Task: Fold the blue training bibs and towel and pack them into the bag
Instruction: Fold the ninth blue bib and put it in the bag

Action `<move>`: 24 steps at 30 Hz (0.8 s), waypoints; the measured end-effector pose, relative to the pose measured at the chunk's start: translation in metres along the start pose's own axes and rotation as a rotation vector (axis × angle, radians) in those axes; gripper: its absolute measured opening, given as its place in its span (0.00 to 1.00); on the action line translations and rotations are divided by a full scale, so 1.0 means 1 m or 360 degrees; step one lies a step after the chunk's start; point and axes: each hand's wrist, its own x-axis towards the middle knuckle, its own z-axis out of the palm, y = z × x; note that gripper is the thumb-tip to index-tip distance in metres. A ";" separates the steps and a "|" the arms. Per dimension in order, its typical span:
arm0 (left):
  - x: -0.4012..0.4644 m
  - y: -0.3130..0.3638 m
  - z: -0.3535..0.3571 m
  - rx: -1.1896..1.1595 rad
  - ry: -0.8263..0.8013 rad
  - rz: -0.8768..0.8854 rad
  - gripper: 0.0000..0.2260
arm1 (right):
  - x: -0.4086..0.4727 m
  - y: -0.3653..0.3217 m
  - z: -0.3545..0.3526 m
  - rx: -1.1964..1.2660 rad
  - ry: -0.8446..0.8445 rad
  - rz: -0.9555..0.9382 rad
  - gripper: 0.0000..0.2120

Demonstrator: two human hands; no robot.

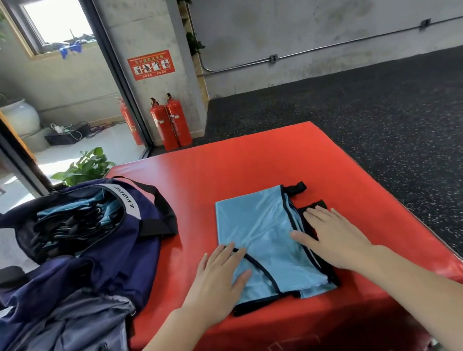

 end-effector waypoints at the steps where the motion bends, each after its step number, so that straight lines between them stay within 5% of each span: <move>1: -0.005 0.003 0.000 -0.0067 0.0014 0.0013 0.34 | -0.006 0.000 -0.001 0.0047 0.0027 -0.0081 0.41; 7: -0.033 0.017 0.004 -0.0203 0.0076 0.0106 0.23 | -0.050 -0.005 -0.008 0.0257 0.0028 -0.0491 0.29; 14: -0.059 0.014 0.011 -0.0198 0.0067 0.0203 0.24 | -0.091 -0.002 0.007 0.0279 -0.0167 -0.0590 0.34; 24: -0.078 0.021 0.006 -0.0426 0.0250 0.0150 0.04 | -0.105 0.000 0.012 0.0230 0.0023 -0.0621 0.06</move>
